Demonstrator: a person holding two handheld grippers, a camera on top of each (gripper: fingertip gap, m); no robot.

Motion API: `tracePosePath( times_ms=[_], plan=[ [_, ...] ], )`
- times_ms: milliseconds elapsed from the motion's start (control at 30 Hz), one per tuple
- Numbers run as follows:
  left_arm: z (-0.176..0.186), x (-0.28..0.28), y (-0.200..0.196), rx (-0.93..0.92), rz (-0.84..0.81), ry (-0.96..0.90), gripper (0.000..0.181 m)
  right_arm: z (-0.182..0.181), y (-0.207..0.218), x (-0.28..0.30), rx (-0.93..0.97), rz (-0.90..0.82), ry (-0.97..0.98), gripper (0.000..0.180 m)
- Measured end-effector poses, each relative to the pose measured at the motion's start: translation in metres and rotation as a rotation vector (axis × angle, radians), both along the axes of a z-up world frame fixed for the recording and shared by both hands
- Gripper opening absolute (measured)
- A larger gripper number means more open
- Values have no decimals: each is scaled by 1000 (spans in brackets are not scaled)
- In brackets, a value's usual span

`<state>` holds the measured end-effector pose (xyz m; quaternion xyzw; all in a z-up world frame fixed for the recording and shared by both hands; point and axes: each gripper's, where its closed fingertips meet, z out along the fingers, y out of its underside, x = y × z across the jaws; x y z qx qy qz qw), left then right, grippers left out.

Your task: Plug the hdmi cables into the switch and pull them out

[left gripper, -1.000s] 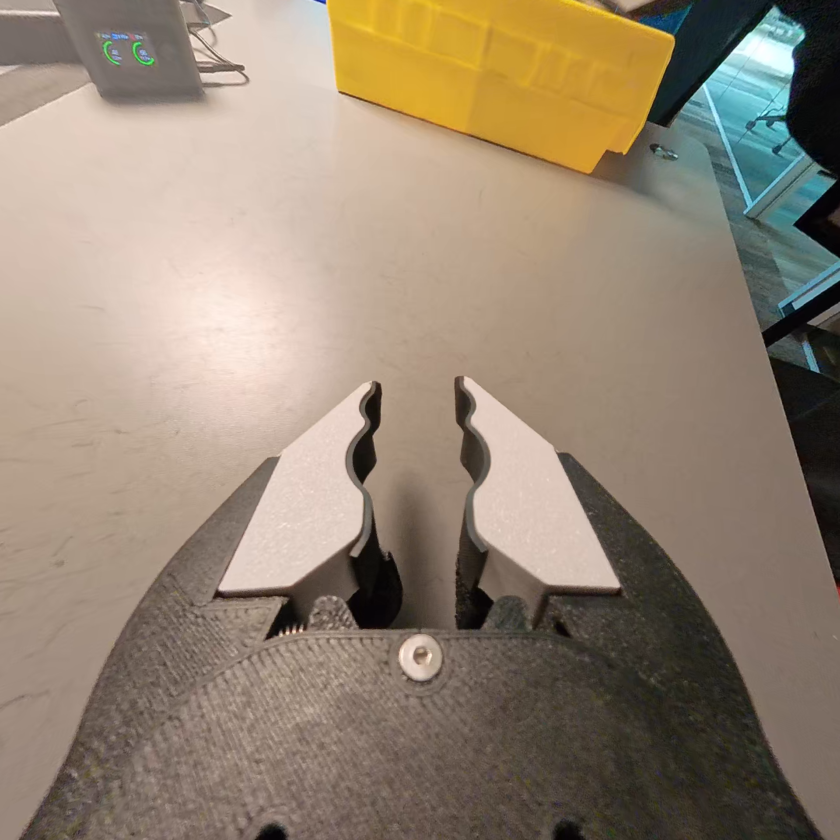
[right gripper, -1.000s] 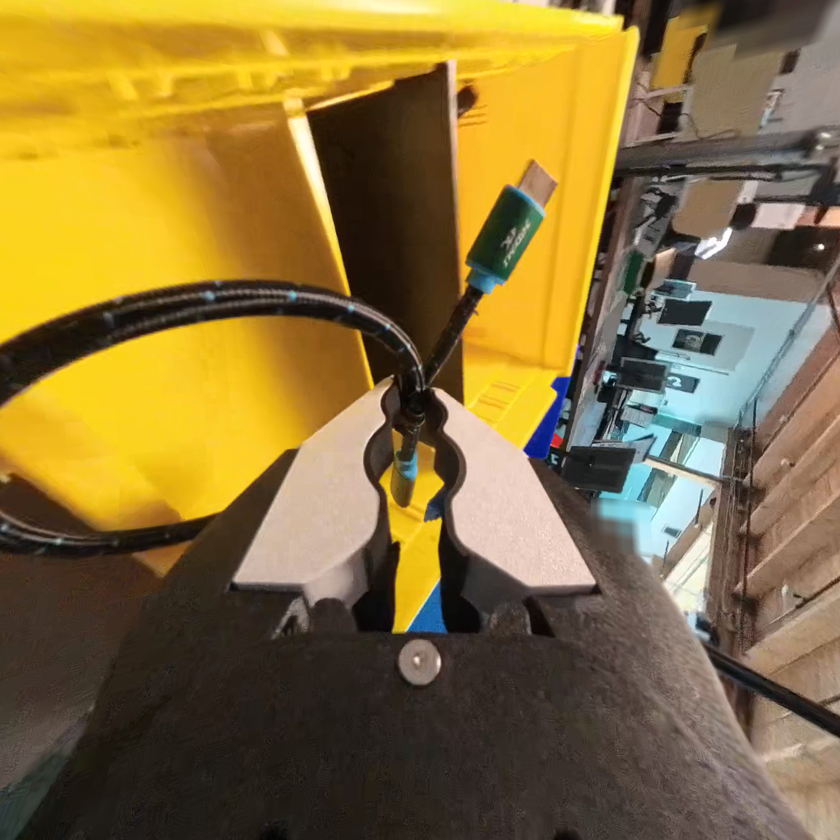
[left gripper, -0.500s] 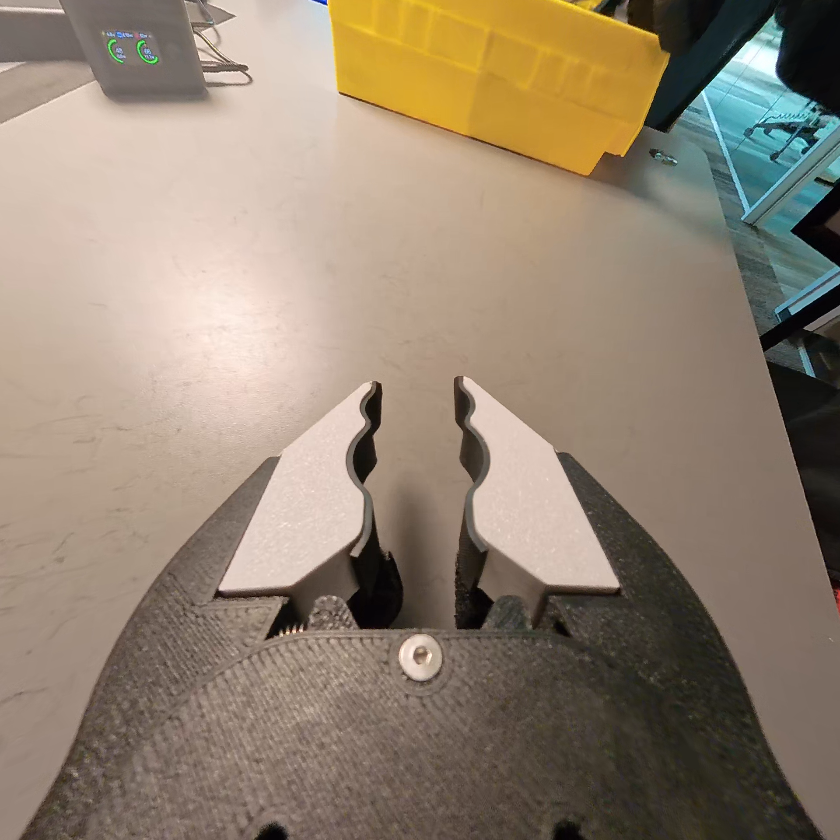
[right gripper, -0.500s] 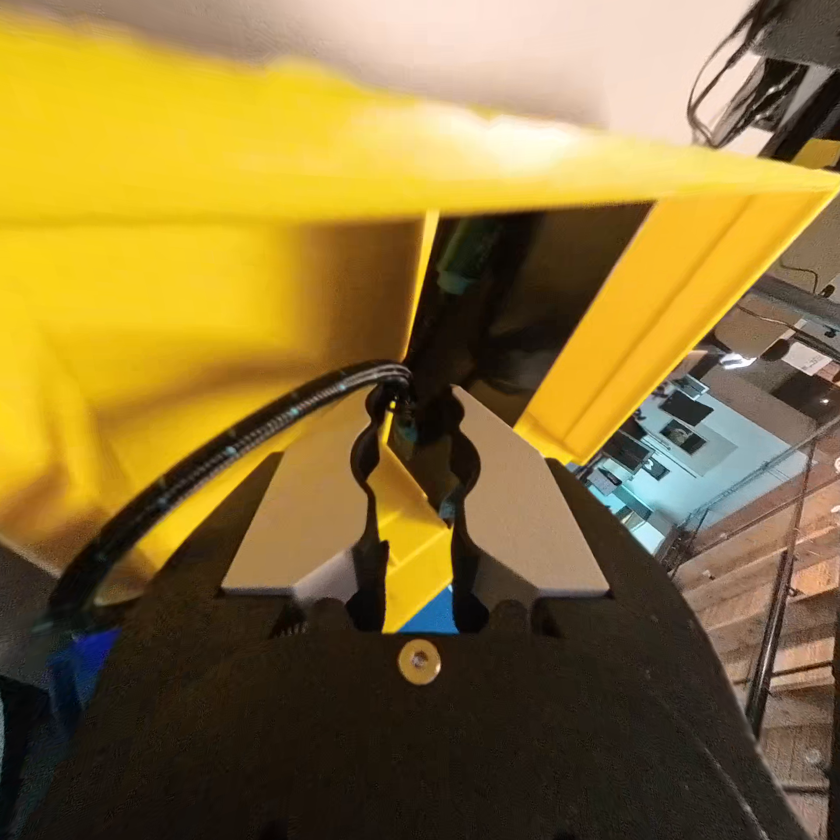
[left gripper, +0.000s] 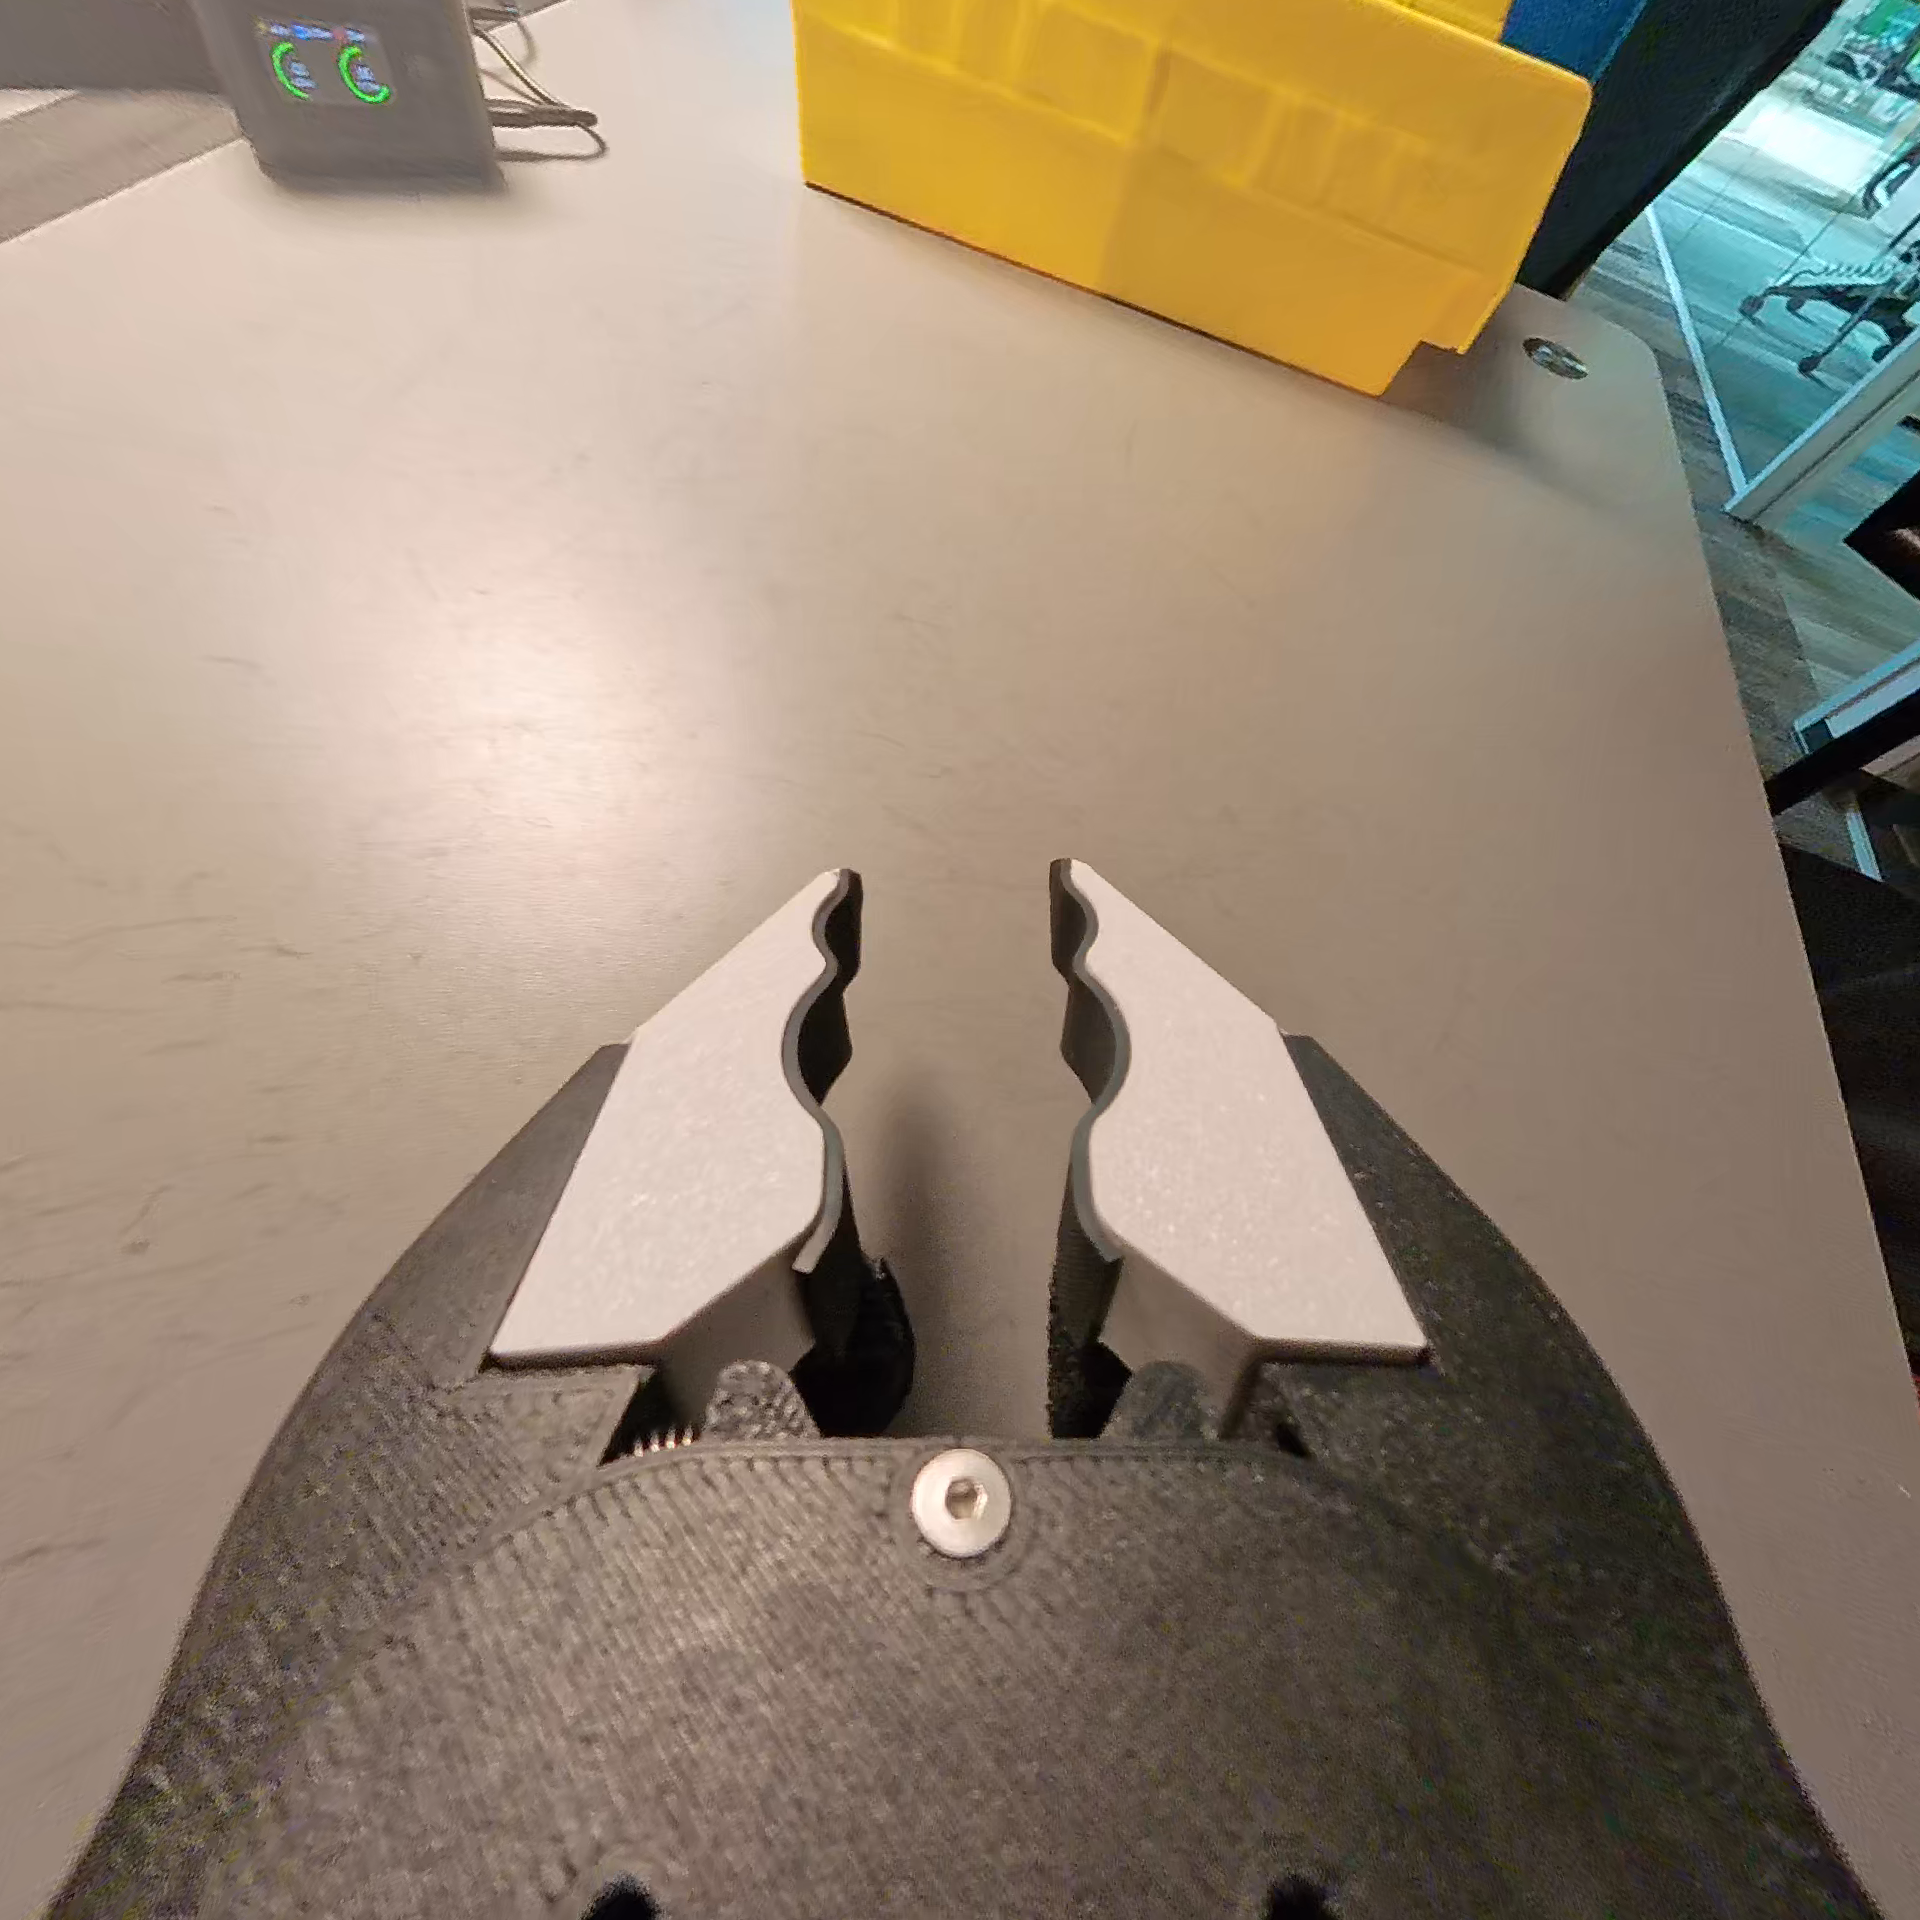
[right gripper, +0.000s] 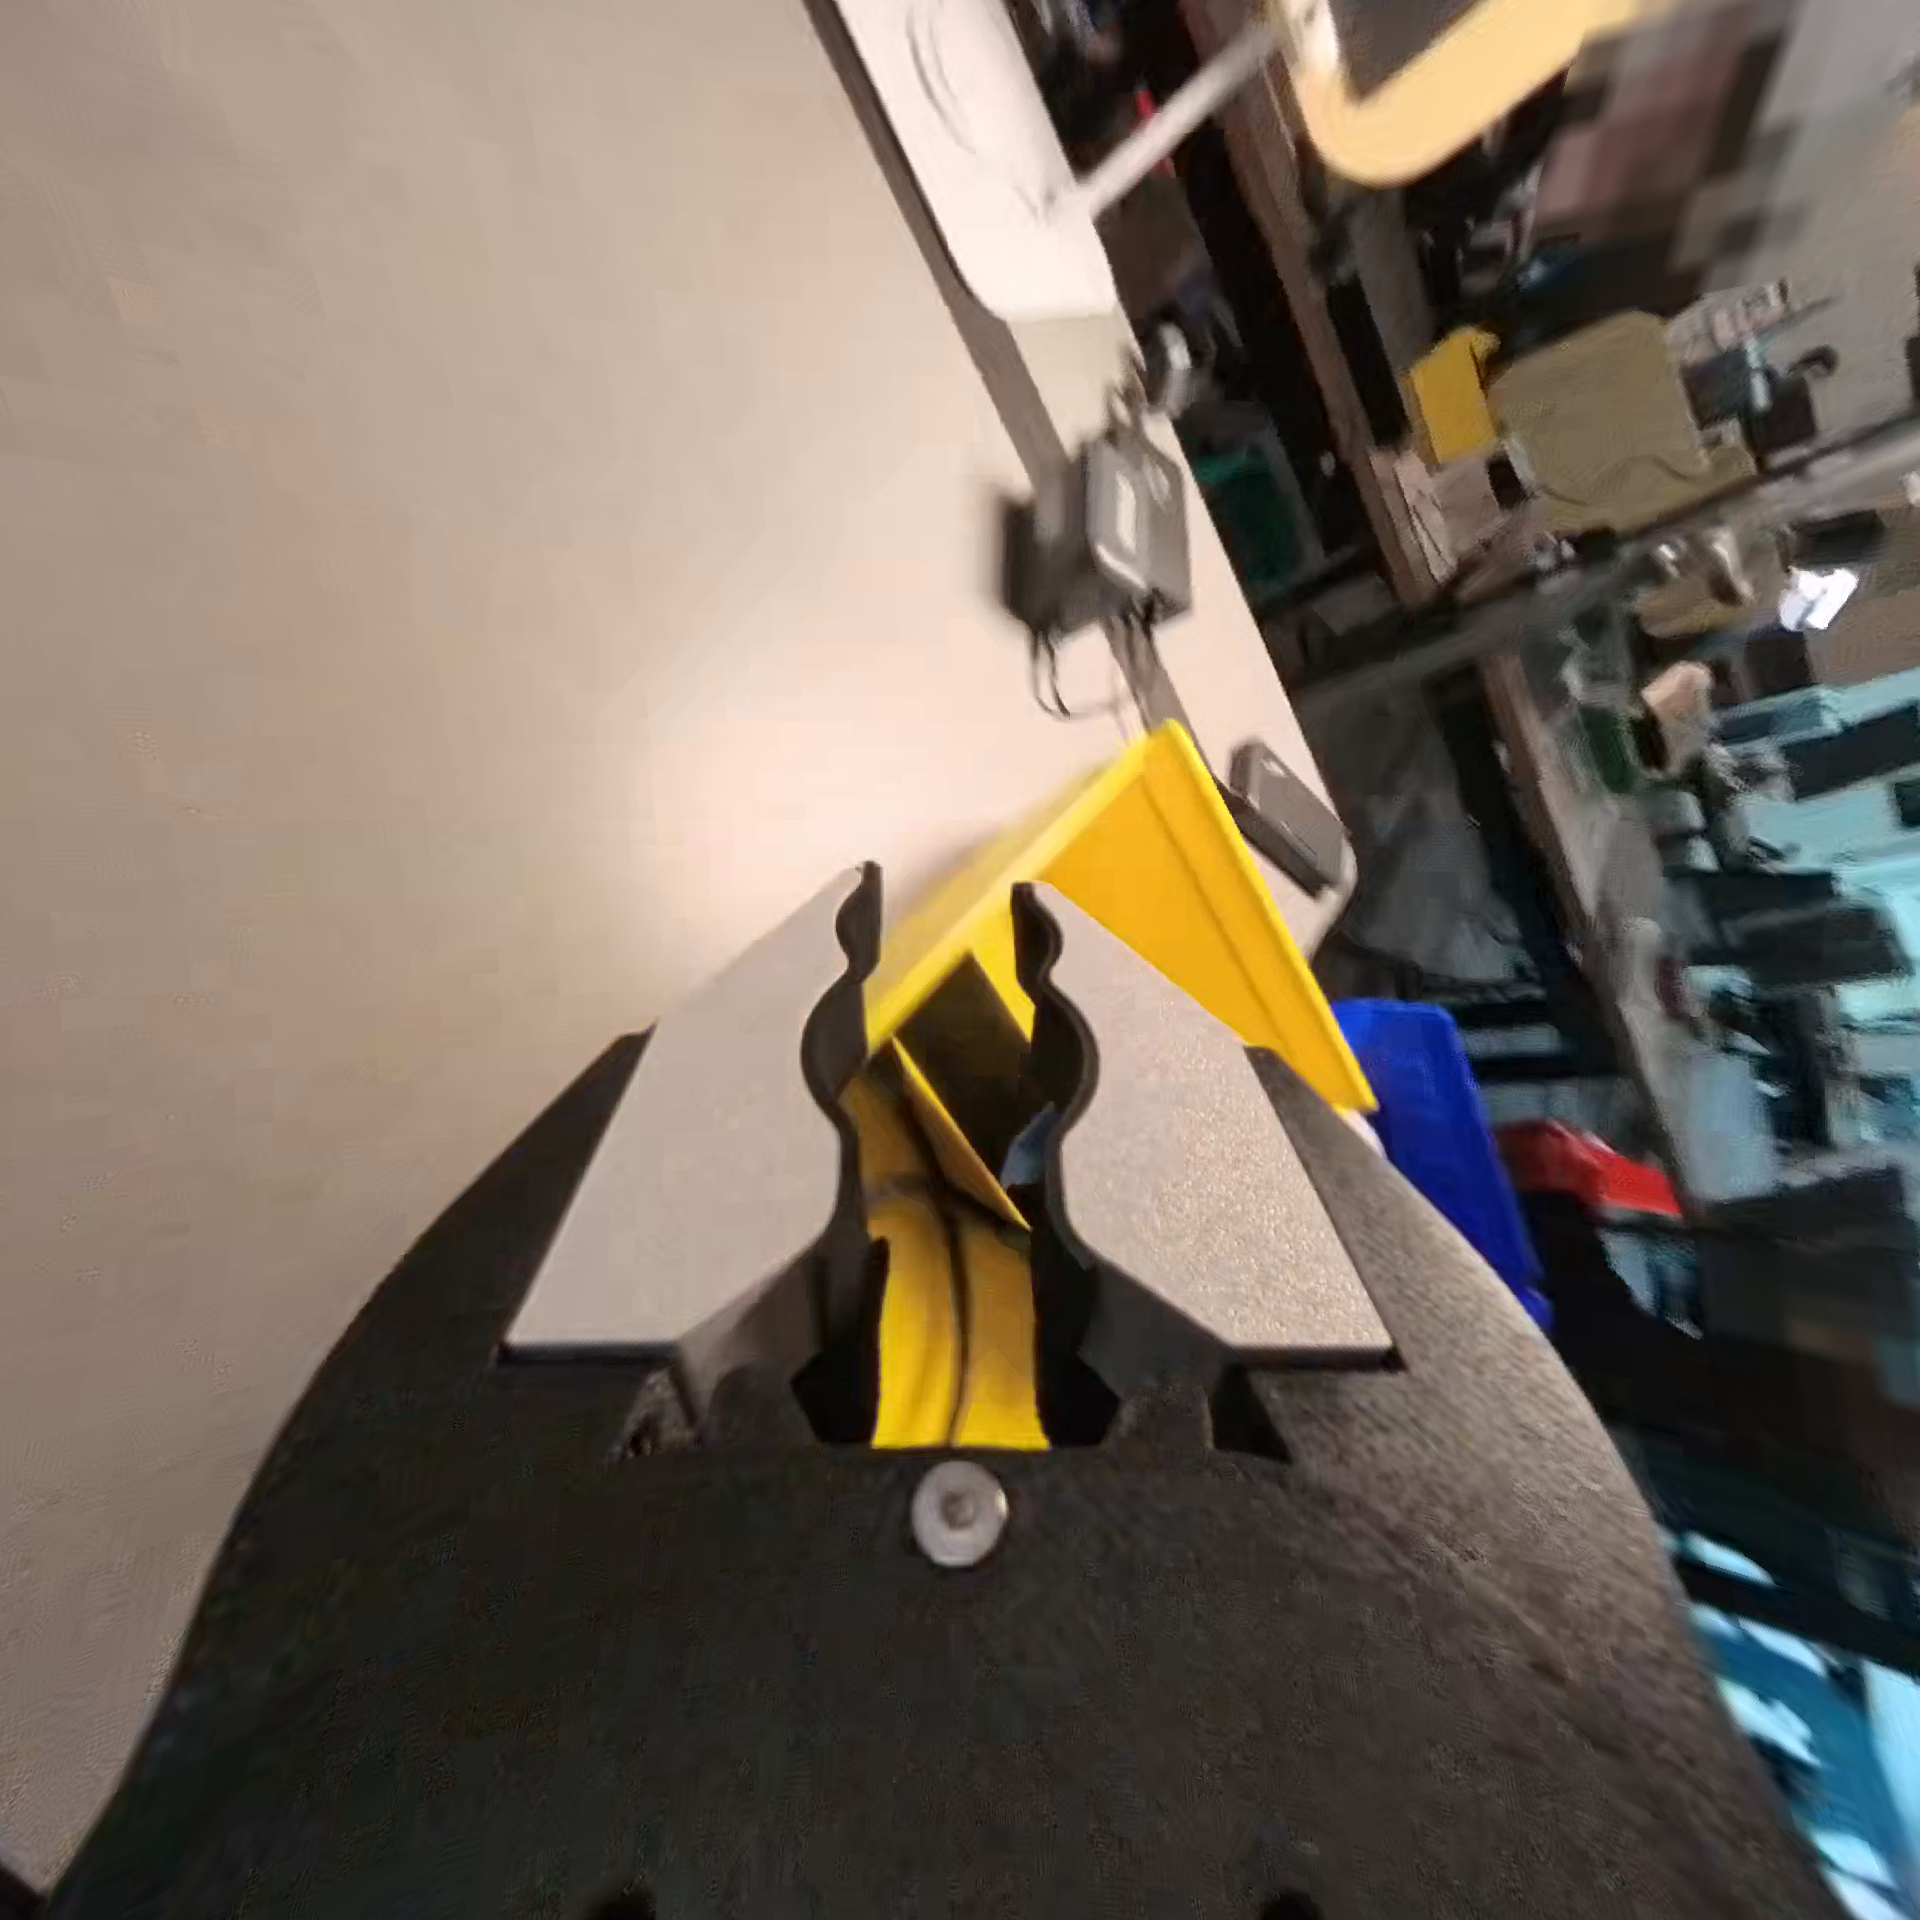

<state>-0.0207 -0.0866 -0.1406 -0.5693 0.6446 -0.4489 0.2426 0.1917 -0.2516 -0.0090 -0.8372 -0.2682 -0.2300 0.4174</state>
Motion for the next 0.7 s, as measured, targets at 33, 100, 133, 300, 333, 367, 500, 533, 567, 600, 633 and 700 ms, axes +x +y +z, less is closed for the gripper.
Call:
tracePosePath(
  times_ms=[33, 100, 133, 300, 333, 367, 500, 533, 567, 600, 633, 700],
  plan=[
    [0, 0, 1, 1, 9, 0, 38, -4, 8, -31, 29, 52, 83, 26],
    [0, 1, 3, 0, 27, 0, 40, -25, 23, -85, 42, 132, 219, 25],
    [0, 1, 4, -5, 39, 0, 41, -42, 31, -107, 31, 163, 272, 25],
    [7, -9, 6, -70, 134, -35, 48, -146, 50, -142, -124, 173, 330, 26],
    [11, -15, 5, -88, 158, -57, 48, -159, 52, -144, -138, 166, 339, 26],
    [16, -25, 6, -106, 196, -74, 49, -164, 53, -145, -133, 163, 349, 28],
    [67, -88, 26, -83, 354, -154, 55, -163, 54, -145, -138, 165, 385, 24],
    [84, -110, 40, -39, 411, -163, 57, -164, 53, -145, -148, 168, 400, 24],
    [102, -135, 60, 18, 482, -169, 59, -164, 53, -146, -156, 174, 411, 24],
    [119, -163, 84, 84, 568, -171, 61, -164, 53, -146, -162, 178, 420, 24],
    [134, -193, 112, 148, 670, -166, 61, -164, 52, -147, -167, 182, 426, 24],
    [152, -258, 174, 257, 881, -115, 60, -165, 52, -148, -177, 191, 438, 24]
  ],
)
